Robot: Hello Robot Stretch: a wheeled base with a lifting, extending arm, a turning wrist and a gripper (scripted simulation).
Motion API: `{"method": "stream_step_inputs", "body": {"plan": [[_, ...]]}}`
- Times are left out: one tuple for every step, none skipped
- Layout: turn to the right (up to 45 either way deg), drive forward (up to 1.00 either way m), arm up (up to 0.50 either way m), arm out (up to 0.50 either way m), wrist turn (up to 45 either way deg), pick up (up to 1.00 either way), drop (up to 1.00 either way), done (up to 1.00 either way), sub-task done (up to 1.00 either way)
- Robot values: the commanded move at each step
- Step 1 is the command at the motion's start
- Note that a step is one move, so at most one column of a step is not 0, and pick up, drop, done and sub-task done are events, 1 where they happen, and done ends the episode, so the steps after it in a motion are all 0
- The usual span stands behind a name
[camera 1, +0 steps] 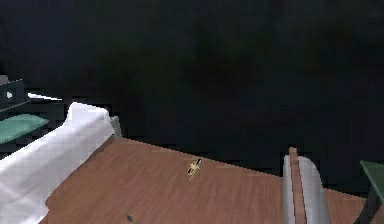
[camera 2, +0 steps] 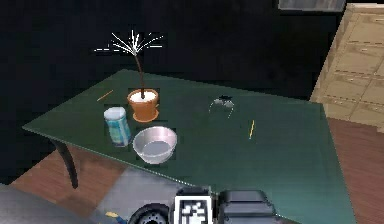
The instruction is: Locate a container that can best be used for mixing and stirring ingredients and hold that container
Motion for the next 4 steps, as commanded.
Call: {"method": "stream_step_inputs", "body": {"plan": [[0.0,0.0,0.0,0.4,0.0,0.0,0.0,0.0,0.0],[0.0,0.0,0.0,0.0,45.0,0.0,0.0,0.0,0.0],[0.0,0.0,0.0,0.0,45.0,0.0,0.0,0.0,0.0],[0.0,0.0,0.0,0.0,42.0,0.0,0.0,0.0,0.0]]}}
